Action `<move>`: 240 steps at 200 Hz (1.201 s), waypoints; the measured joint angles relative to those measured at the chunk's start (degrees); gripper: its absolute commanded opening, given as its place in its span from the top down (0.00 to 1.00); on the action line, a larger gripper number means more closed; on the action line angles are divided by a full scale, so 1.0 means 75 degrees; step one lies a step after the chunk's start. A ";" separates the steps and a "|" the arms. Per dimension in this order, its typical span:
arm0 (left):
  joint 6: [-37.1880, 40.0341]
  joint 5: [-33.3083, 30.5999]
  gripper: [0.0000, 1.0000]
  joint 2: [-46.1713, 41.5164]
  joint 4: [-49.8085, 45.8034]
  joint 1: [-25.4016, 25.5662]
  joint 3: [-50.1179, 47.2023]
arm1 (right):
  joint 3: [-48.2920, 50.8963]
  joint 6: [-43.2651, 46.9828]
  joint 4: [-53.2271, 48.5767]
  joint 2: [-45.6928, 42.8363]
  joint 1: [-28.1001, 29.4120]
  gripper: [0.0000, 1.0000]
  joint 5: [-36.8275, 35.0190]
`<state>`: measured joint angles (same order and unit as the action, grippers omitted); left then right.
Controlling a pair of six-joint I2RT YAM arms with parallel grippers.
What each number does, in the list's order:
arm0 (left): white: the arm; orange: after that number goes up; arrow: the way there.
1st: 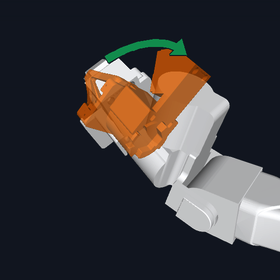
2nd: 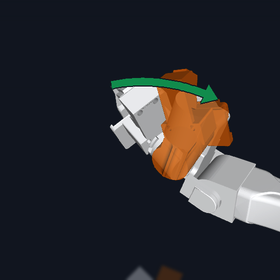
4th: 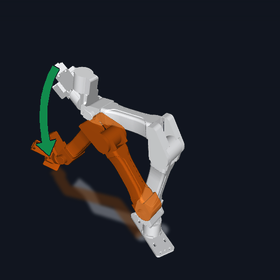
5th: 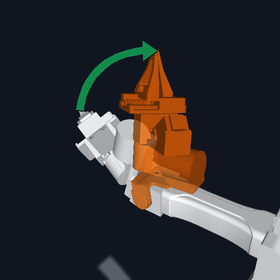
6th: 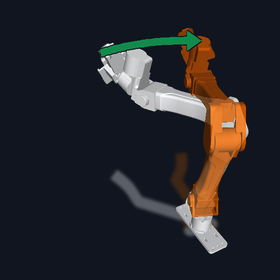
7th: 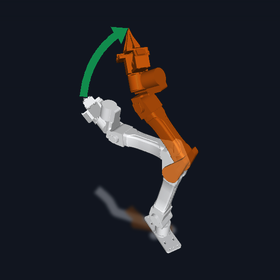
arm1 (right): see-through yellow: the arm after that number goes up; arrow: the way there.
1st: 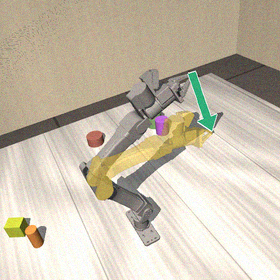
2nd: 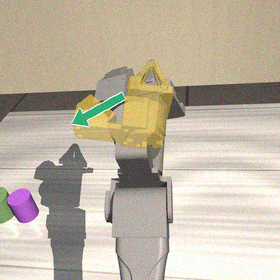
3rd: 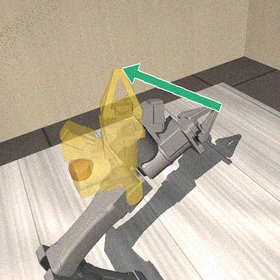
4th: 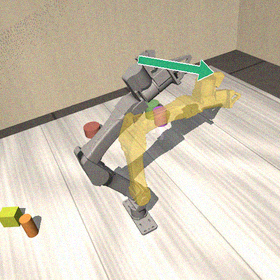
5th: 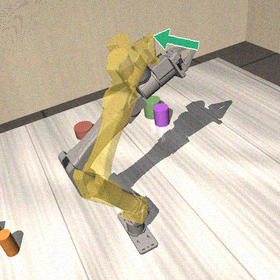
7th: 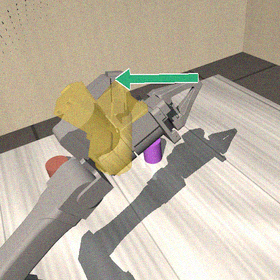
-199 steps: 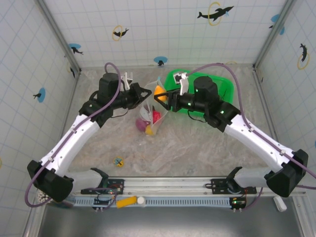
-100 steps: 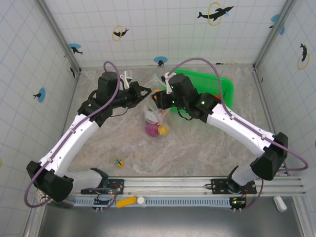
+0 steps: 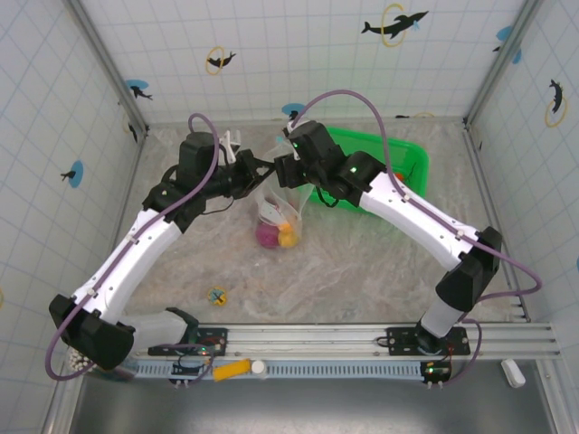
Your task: Place the food in the zip-top bag and seal the zipper
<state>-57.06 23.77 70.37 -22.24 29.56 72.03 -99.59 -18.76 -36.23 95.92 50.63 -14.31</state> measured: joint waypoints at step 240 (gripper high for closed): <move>0.1367 -0.0452 1.00 0.0192 -0.1151 0.0003 0.0405 | 0.4045 -0.0391 0.0731 -0.1530 -0.4097 0.21 0.0262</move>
<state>-46.81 20.38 71.81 -30.87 29.58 75.07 -69.25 -21.69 -30.74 84.44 19.90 -12.34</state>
